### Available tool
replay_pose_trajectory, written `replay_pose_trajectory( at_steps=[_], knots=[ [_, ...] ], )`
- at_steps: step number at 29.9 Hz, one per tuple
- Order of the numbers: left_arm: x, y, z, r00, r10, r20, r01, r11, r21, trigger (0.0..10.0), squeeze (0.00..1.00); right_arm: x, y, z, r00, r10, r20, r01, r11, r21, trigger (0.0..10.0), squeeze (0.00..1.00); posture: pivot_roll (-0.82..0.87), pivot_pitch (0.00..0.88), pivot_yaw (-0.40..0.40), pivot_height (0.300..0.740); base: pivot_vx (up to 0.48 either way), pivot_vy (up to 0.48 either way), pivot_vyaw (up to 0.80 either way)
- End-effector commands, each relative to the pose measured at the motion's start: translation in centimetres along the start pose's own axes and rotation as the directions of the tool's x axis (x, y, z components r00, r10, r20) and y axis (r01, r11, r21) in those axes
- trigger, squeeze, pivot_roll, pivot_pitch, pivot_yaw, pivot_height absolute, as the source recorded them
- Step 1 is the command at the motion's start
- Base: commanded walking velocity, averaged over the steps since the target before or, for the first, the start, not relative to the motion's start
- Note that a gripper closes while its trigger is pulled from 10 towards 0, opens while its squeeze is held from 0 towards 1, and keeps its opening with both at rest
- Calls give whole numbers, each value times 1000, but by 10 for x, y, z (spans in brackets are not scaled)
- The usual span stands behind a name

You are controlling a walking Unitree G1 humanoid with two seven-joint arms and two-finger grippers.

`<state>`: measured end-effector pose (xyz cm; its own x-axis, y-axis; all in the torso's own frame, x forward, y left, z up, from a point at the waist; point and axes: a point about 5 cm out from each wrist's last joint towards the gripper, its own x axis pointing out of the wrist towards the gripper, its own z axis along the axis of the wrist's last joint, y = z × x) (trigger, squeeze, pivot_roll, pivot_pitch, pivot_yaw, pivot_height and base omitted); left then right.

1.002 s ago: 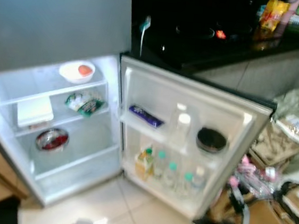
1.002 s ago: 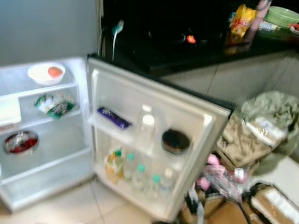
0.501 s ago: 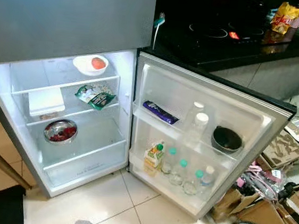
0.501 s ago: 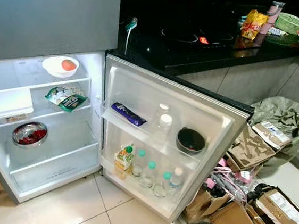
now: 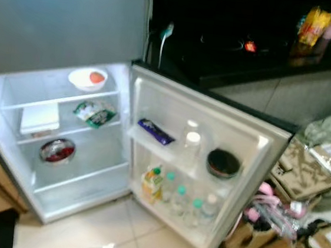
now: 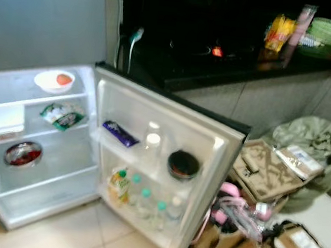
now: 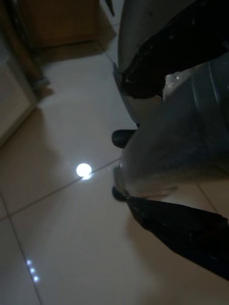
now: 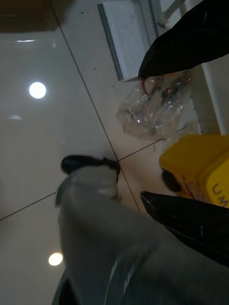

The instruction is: Restocking fridge

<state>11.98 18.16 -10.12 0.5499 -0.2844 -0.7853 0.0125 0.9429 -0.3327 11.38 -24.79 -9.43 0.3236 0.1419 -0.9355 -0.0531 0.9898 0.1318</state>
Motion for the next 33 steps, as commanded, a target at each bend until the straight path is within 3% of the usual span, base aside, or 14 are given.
replay_pose_trajectory(
  at_steps=[1,5,8,9,17,18,20,21,22,25,28,29,30,33],
  knots=[
    [-2,-1,-13,998,13,-55,-14,1000,-25,10000,0,-2,-6,0,999,-33,-4,33,999,-10,10000,0,-107,0,-44,740,0,0,0],
    [-1,0,-12,998,46,-45,-49,997,-58,10000,0,-1,-7,9,998,-67,16,68,997,-22,10000,0,-104,0,-49,740,0,0,0],
    [2,-1,-4,998,65,-26,-67,993,-93,10000,0,-4,-14,55,973,-150,175,145,988,45,10000,0,-104,0,-45,740,0,0,0],
    [2,-1,-4,998,65,-26,-67,993,-93,10000,0,-4,-14,55,973,-150,175,145,988,45,10000,0,-104,0,-45,740,0,0,0],
    [3,-2,-3,998,47,-31,-49,996,-76,10000,0,-30,-32,137,844,-257,472,202,965,164,10000,0,-95,0,-30,740,0,0,0],
    [3,-3,-5,998,43,-42,-46,997,-63,10000,0,-40,-39,153,799,-289,527,207,955,211,0,0,-95,0,-30,740,0,0,0],
    [3,-3,-5,998,43,-42,-46,997,-63,10000,0,-40,-39,153,799,-289,527,207,955,211,0,0,-95,0,-30,740,0,0,0],
    [2,-2,-8,998,44,-53,-47,997,-59,10000,0,-64,-50,190,691,-328,644,156,938,310,0,0,-89,0,-26,740,0,0,0],
    [2,-2,-8,998,44,-53,-47,997,-59,10000,0,-64,-50,190,691,-328,644,156,938,310,0,0,-89,0,-26,740,0,0,0],
    [0,-1,-11,997,49,-59,-53,996,-67,10000,0,-89,-52,228,580,-329,745,93,936,341,0,0,-82,0,-26,740,0,0,0],
    [0,-1,-13,996,51,-66,-55,997,-62,10000,0,-101,-49,246,532,-329,780,84,938,338,0,0,-82,0,-26,740,0,0,0],
    [0,-1,-13,996,51,-70,-55,997,-59,10000,0,-106,-49,254,510,-336,792,77,935,347,2706,0,-77,0,-26,740,0,0,0],
    [-1,-1,-14,996,51,-71,-55,997,-59,10000,0,-112,-47,263,485,-336,807,59,934,353,10000,0,-71,0,-27,740,0,0,0],
    [-1,-1,-14,996,51,-71,-55,997,-59,10000,0,-117,-44,270,467,-325,822,38,937,349,10000,0,-71,0,-27,740,0,0,0]
  ],
)
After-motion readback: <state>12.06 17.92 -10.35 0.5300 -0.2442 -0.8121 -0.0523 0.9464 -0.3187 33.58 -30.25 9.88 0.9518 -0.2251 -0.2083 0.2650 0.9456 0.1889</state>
